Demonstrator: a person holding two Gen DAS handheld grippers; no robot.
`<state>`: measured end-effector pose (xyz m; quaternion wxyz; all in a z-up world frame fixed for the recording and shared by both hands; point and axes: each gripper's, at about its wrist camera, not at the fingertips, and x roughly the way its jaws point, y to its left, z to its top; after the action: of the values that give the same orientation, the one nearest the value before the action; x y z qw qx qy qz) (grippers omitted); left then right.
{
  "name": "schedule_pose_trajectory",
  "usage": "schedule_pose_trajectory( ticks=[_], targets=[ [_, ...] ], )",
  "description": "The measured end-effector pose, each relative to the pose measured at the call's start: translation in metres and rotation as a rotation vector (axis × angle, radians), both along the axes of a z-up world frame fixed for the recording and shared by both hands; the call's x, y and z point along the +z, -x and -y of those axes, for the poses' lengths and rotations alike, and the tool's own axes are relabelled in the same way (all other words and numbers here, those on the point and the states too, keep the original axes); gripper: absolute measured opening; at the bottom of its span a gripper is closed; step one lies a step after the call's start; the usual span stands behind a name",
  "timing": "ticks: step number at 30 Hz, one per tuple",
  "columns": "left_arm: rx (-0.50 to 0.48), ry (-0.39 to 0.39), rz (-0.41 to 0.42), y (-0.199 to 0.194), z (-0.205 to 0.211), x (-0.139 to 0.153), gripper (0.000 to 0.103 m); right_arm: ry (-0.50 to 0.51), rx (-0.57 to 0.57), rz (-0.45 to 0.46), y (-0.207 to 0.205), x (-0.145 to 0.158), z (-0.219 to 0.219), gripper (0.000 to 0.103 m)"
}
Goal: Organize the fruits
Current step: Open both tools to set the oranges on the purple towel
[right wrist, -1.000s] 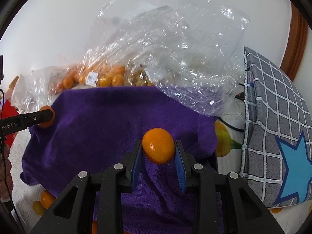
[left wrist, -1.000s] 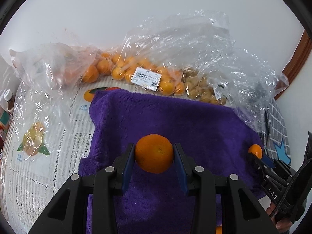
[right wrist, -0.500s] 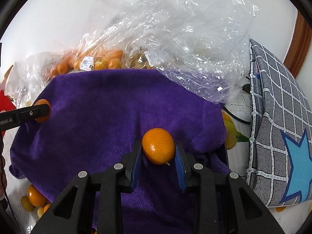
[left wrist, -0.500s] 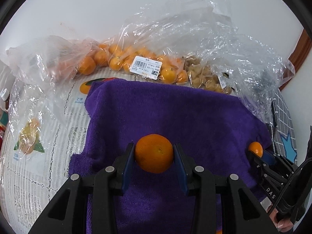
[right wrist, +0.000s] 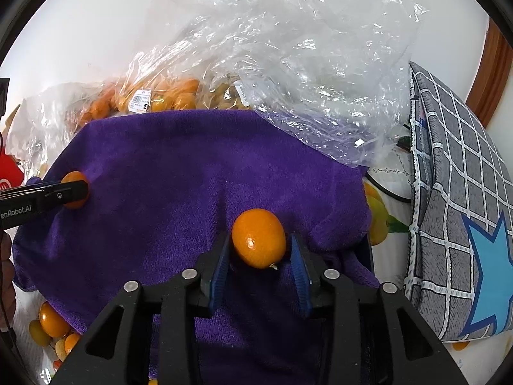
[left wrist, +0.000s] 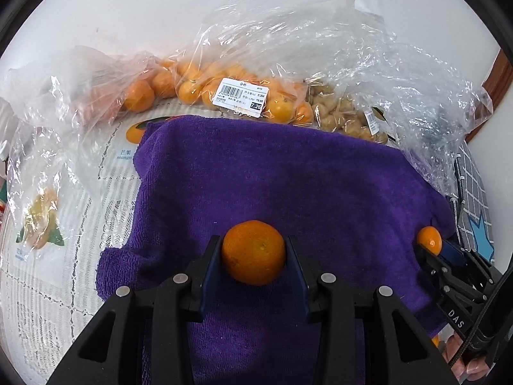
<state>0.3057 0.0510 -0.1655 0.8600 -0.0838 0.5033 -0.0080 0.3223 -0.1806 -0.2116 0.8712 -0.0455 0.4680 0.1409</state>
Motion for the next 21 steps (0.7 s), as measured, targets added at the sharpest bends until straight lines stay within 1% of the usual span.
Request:
schedule_pose_trajectory(
  ticks=[2, 5, 7, 8, 10, 11, 13, 15, 18, 21],
  targets=[
    [-0.001, 0.003, 0.001, 0.0, -0.001, -0.001, 0.038, 0.003, 0.0, -0.001, 0.001, 0.0, 0.0, 0.051],
    [0.001, 0.004, 0.001, 0.0, -0.002, -0.002, 0.042, 0.005, -0.002, -0.004, 0.001, -0.001, 0.0, 0.052],
    [0.0, 0.01, 0.002, 0.0, -0.003, -0.001, 0.052, -0.008, -0.004, -0.006, 0.001, -0.001, 0.002, 0.052],
    [-0.001, 0.011, 0.005, 0.001, -0.003, 0.001, 0.054, -0.015, -0.005, -0.007, 0.0, 0.0, 0.002, 0.052],
    [-0.006, 0.004, 0.022, 0.004, -0.001, 0.007, 0.062, -0.026, -0.005, -0.016, 0.0, 0.002, 0.004, 0.052],
    [-0.008, -0.003, 0.031, 0.005, 0.0, 0.011, 0.063, -0.03, -0.002, -0.02, 0.001, 0.003, 0.005, 0.053],
    [-0.012, -0.015, 0.043, 0.008, 0.002, 0.018, 0.067, -0.048, 0.006, -0.01, 0.003, 0.01, 0.007, 0.061],
    [-0.012, -0.025, 0.05, 0.013, 0.004, 0.026, 0.068, -0.061, 0.008, 0.01, 0.007, 0.019, 0.009, 0.071],
    [0.0, -0.044, 0.073, 0.03, 0.001, 0.039, 0.068, -0.079, 0.002, 0.041, 0.015, 0.035, 0.012, 0.081],
    [0.03, -0.056, 0.104, 0.049, -0.009, 0.053, 0.068, -0.092, 0.001, 0.052, 0.027, 0.052, 0.015, 0.083]
  ],
)
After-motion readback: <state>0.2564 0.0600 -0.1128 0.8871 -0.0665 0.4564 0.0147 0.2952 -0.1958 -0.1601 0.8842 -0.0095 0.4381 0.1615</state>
